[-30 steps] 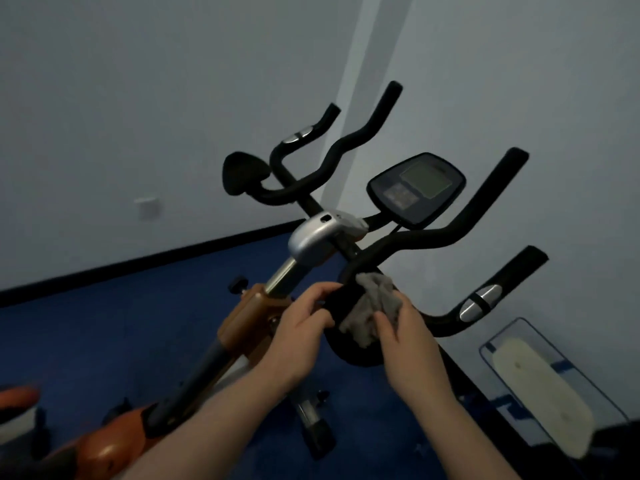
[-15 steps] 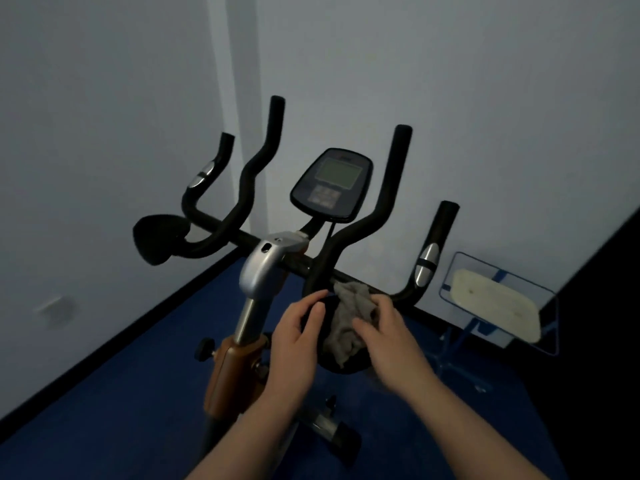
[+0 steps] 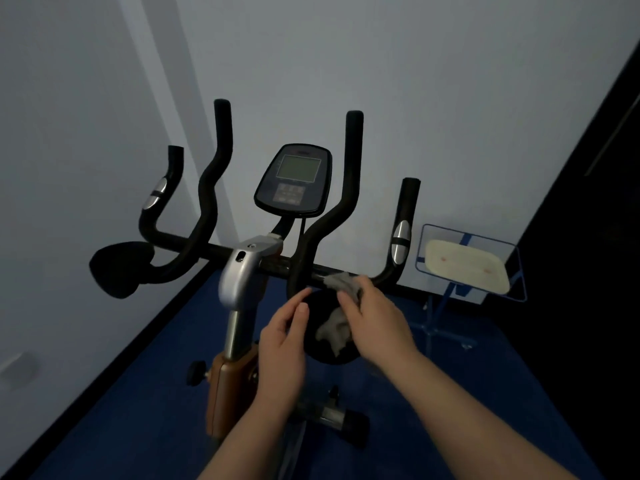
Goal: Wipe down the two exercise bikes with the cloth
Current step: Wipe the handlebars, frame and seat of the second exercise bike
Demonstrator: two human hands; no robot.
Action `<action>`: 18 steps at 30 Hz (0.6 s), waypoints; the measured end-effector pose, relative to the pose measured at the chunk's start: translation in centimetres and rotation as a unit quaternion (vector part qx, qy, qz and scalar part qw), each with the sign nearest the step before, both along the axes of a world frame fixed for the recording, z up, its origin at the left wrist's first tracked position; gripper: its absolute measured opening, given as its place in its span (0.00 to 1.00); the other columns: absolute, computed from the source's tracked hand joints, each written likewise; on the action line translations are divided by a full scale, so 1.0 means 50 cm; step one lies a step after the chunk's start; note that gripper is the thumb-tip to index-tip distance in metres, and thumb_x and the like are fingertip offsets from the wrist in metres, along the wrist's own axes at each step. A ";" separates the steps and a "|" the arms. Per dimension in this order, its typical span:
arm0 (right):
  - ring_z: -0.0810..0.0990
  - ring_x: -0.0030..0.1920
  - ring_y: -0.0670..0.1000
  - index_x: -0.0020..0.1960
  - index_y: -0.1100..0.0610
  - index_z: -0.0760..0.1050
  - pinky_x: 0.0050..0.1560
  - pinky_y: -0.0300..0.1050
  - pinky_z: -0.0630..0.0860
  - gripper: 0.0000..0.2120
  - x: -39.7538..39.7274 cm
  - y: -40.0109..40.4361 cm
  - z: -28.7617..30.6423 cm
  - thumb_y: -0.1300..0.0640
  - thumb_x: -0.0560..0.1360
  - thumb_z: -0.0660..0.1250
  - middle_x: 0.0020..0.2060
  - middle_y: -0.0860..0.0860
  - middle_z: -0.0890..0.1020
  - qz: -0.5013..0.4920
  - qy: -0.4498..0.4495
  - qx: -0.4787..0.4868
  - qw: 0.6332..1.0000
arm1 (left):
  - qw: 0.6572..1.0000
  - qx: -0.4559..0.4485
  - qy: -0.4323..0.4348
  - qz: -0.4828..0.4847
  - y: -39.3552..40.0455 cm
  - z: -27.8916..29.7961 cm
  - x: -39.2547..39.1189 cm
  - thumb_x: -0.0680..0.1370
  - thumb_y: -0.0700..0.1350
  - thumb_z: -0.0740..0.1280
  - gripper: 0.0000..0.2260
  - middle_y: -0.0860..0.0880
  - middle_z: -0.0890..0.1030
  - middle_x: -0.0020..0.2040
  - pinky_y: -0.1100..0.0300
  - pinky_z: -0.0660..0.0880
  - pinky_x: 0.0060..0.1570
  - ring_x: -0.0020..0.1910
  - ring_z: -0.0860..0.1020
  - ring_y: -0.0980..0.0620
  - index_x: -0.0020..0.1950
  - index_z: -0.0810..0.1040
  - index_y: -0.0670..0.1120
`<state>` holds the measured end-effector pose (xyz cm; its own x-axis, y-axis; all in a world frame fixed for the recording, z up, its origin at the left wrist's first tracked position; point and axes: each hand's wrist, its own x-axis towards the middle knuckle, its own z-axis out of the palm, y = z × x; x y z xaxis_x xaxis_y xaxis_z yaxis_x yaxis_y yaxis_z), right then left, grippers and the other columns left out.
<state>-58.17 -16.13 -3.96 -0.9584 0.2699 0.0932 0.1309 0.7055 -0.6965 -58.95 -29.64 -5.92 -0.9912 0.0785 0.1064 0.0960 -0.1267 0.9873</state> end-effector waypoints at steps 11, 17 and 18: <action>0.75 0.43 0.46 0.58 0.46 0.65 0.39 0.46 0.72 0.07 0.030 -0.012 -0.006 0.47 0.83 0.52 0.48 0.45 0.75 -0.038 0.038 -0.029 0.998 | 0.997 -0.043 0.012 0.056 0.014 -0.009 -0.007 0.82 0.42 0.60 0.12 0.49 0.82 0.55 0.61 0.78 0.50 0.55 0.80 0.55 0.61 0.80 0.50; 0.79 0.47 0.42 0.54 0.43 0.72 0.45 0.38 0.76 0.05 0.040 0.028 -0.002 0.50 0.82 0.58 0.48 0.44 0.80 -0.001 0.048 -0.227 0.973 | 0.980 -0.135 0.022 0.144 0.055 -0.007 -0.001 0.82 0.45 0.58 0.10 0.53 0.78 0.54 0.47 0.75 0.58 0.56 0.76 0.54 0.59 0.77 0.54; 0.80 0.46 0.41 0.52 0.43 0.74 0.45 0.36 0.75 0.05 0.045 0.050 0.004 0.51 0.82 0.59 0.47 0.44 0.81 -0.013 0.056 -0.269 0.962 | 0.973 -0.169 0.030 0.156 0.062 -0.007 0.001 0.81 0.44 0.60 0.10 0.55 0.76 0.55 0.49 0.72 0.60 0.58 0.73 0.54 0.60 0.75 0.54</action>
<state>-55.93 -13.62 -3.78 -0.9428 0.3316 0.0354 0.0470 0.2373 -0.9703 -58.89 -26.55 -6.25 -0.9652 -0.1853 0.1847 0.1359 0.2483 0.9591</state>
